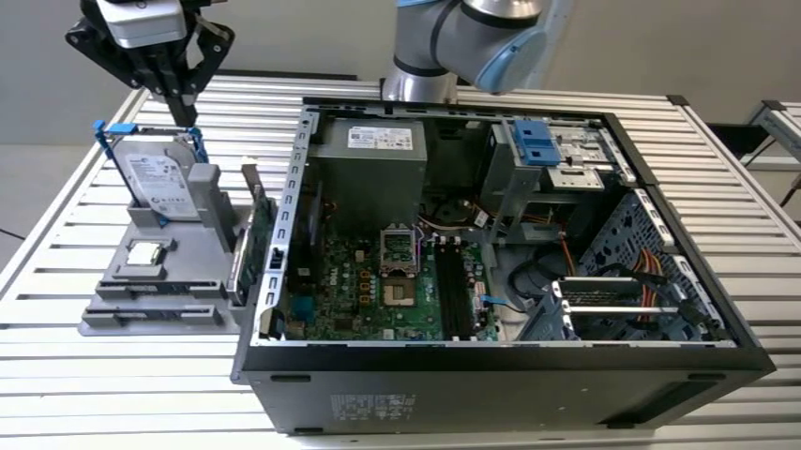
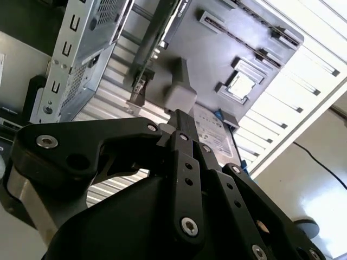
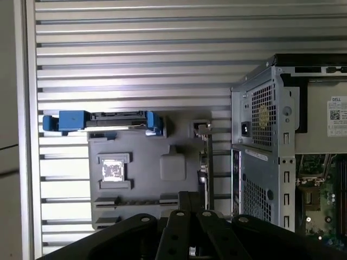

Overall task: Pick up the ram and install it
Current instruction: 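Reach for the ram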

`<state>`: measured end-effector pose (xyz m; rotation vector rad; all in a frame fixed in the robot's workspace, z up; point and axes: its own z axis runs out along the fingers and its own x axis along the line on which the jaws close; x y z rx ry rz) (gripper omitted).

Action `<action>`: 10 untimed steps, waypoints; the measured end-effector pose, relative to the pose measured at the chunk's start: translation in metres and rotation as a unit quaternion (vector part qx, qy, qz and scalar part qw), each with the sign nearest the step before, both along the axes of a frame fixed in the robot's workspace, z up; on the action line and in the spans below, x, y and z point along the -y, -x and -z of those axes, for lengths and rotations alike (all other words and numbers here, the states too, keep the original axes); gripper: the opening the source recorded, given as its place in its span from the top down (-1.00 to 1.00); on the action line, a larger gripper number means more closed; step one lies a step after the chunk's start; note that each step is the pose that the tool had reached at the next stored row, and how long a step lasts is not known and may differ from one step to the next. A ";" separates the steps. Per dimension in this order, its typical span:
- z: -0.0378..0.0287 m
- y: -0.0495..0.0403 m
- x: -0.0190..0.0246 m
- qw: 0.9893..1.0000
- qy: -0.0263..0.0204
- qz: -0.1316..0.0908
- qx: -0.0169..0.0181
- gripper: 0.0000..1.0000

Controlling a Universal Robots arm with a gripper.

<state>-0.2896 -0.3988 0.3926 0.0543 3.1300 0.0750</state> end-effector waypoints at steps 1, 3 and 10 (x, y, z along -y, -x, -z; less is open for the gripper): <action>0.0000 0.0014 0.0000 1.000 0.000 -0.001 0.000 1.00; 0.0000 0.0044 0.0000 1.000 0.000 -0.004 0.000 1.00; 0.0000 0.0164 0.0000 1.000 0.000 -0.010 0.000 1.00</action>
